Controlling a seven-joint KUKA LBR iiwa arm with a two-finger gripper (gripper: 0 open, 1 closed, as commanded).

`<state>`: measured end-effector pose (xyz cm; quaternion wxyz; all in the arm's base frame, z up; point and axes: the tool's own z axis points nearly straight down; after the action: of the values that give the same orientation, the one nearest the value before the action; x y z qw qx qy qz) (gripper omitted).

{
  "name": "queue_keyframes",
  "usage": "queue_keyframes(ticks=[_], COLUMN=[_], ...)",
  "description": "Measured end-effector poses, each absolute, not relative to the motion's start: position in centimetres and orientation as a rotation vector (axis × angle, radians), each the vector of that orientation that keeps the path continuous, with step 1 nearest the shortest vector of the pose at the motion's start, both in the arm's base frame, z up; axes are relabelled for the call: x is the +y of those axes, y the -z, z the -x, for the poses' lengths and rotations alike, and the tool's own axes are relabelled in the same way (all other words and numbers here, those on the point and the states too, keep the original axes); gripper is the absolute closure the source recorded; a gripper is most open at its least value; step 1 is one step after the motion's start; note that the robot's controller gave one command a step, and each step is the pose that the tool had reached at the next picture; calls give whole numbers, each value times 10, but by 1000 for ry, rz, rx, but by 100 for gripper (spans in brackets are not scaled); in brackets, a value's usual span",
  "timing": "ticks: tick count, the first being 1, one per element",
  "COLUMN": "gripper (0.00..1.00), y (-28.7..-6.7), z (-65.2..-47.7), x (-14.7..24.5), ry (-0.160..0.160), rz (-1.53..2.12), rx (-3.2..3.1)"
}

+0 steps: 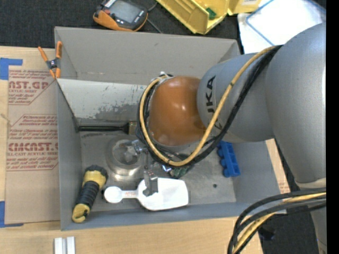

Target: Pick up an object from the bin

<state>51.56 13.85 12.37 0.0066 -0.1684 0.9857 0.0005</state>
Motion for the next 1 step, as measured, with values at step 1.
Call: queue_keyframes(ticks=[1], gripper=[0], y=[-71], z=[-510], x=[132], ry=[-5], rz=[396], rx=[3102])
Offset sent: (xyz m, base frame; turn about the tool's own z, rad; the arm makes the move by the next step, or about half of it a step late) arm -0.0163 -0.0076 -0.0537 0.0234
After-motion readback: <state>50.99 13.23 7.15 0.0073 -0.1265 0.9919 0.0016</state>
